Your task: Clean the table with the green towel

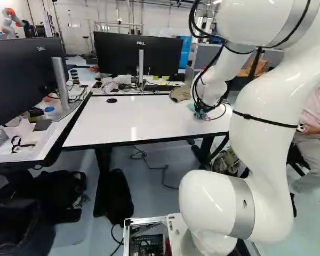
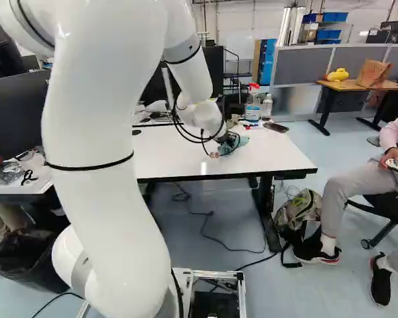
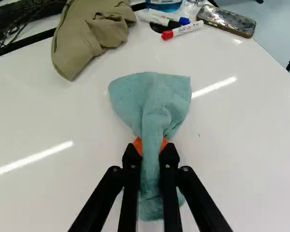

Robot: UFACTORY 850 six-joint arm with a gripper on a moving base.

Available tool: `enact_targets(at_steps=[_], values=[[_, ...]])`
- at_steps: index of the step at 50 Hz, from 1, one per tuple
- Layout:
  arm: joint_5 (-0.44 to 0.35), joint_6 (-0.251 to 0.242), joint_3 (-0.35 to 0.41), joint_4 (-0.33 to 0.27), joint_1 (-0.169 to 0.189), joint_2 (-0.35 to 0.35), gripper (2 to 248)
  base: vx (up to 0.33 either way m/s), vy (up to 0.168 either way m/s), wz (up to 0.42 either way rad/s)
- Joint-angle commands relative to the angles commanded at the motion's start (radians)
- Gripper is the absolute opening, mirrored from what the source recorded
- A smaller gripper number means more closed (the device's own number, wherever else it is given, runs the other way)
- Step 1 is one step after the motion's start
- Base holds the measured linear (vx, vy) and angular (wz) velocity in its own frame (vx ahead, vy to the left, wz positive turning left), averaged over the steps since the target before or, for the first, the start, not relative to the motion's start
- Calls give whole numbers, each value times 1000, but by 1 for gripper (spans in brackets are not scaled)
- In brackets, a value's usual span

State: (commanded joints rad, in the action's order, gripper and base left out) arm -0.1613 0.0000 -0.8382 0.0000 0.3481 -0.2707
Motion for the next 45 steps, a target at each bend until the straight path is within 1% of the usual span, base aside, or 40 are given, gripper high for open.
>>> enact_targets(at_steps=[14,25,33,45], values=[[0,0,70,0,14,59,50,0,0,0],[0,0,100,0,43,85,50,0,0,0],[0,0,98,0,70,83,50,0,0,0],[0,0,59,0,102,49,50,0,0,0]])
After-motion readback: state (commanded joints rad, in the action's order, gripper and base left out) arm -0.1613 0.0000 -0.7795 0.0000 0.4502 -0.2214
